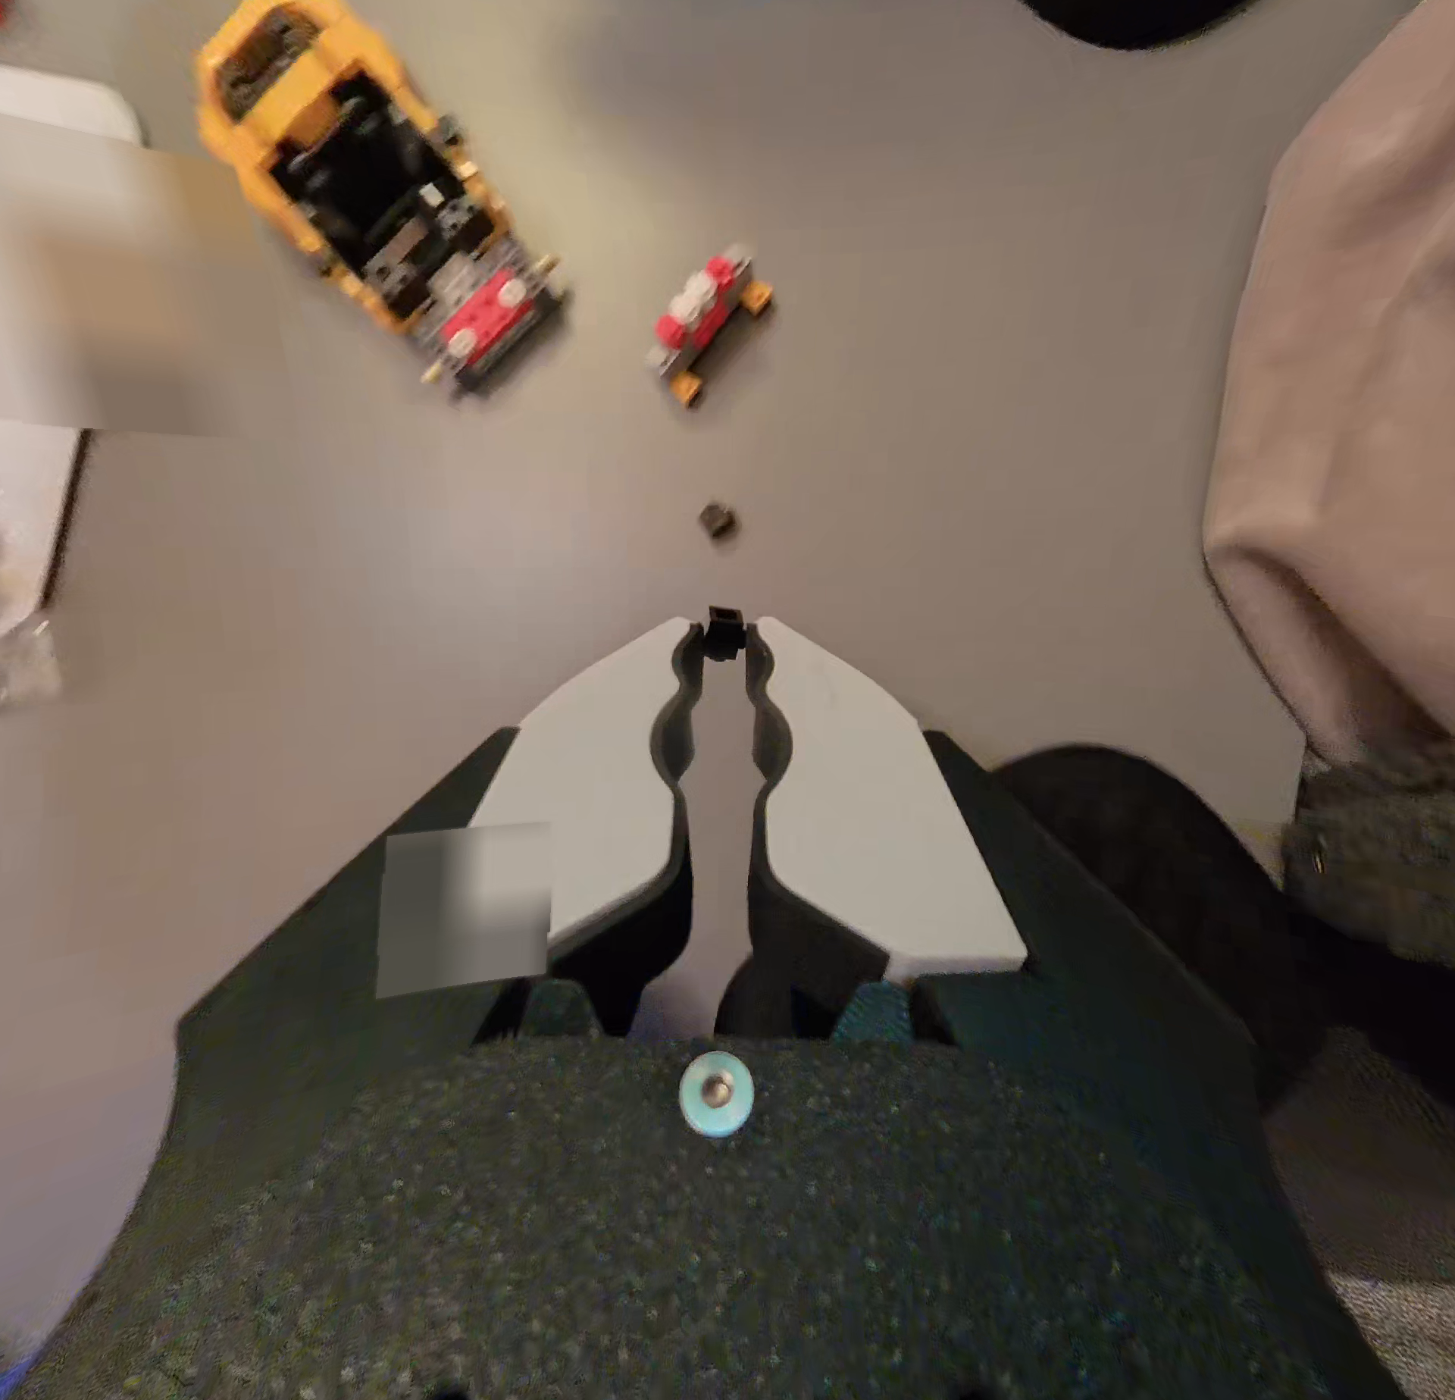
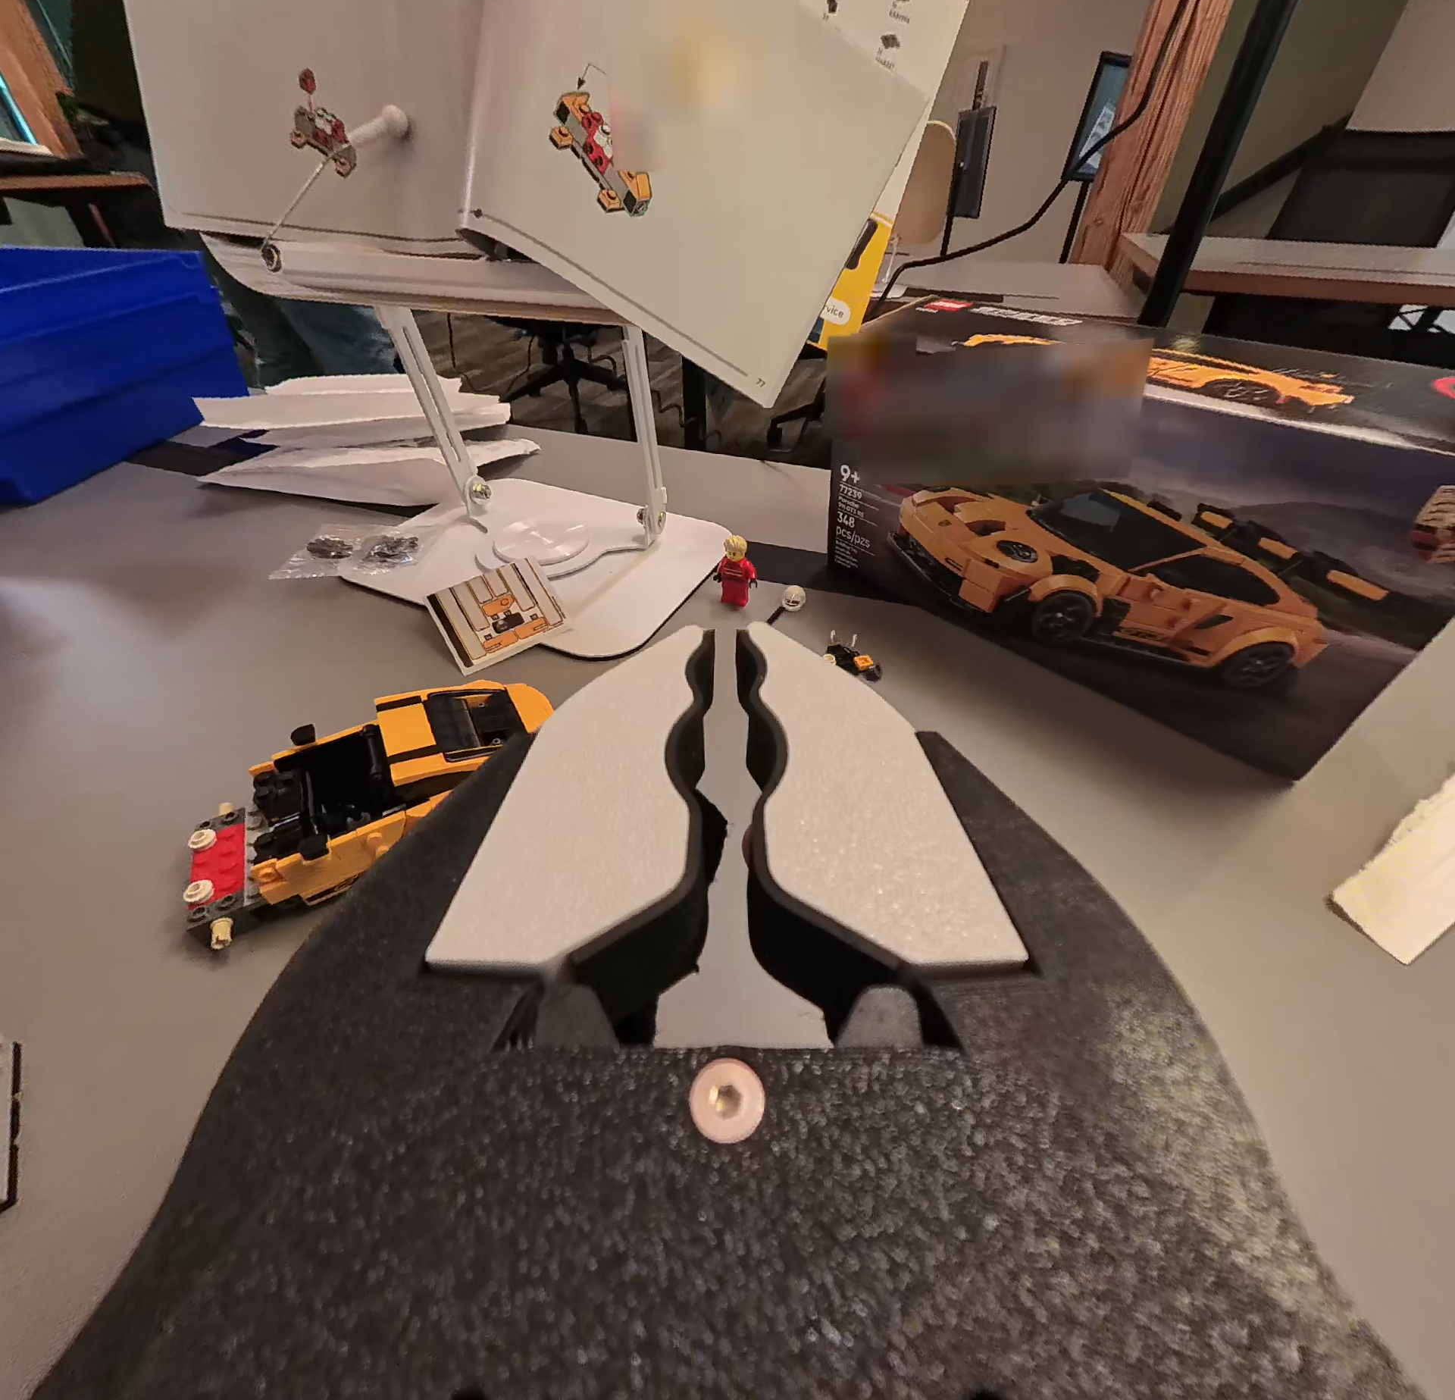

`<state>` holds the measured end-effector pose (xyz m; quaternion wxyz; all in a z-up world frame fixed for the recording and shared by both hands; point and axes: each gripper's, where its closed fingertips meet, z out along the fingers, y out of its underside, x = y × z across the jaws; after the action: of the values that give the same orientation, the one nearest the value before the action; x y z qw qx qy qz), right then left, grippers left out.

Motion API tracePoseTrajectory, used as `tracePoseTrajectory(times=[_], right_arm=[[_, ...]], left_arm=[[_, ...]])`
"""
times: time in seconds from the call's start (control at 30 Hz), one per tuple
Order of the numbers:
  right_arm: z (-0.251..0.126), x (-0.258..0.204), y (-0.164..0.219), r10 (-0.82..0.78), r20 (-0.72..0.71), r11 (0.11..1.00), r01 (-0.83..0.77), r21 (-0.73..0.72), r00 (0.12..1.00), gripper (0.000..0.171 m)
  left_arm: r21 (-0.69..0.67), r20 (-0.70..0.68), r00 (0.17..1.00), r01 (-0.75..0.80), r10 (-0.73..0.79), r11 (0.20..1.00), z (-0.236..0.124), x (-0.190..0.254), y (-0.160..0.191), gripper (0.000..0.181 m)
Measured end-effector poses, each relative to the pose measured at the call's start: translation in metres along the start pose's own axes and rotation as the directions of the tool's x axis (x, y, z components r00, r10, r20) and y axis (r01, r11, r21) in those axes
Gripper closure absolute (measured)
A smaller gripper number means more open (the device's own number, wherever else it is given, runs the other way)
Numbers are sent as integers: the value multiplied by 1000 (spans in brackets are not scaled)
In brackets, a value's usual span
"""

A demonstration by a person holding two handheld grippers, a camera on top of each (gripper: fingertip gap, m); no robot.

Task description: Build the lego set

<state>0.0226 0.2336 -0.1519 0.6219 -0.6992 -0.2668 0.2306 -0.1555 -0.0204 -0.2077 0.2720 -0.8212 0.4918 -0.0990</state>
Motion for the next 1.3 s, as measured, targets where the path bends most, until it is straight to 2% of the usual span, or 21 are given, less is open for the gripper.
tracePoseTrajectory(times=[0.2,0.43,0.77,0.9,1.13,1.3], right_arm=[[-1,0,0,5,1,1000,-5,3,1000,166],[2,-1,5,8,7,1000,-8,-15,1000,166],[1,-1,5,16,14,1000,-16,-16,1000,167],[2,-2,6,20,18,1000,-20,-20,1000,167],[3,-2,9,25,19,999,-24,-29,1000,167],[3,-3,8,28,22,999,-28,-25,999,167]], left_arm=[[-68,-31,994,-104,102,992,58,11,-10,171],[-86,-14,989,-148,147,985,79,12,-6,171],[17,-24,997,-73,73,997,80,13,-15,158],[56,16,999,-50,50,997,76,11,-21,150],[178,41,997,62,-70,982,68,8,-29,139],[195,41,992,107,-117,975,65,6,-27,128]])
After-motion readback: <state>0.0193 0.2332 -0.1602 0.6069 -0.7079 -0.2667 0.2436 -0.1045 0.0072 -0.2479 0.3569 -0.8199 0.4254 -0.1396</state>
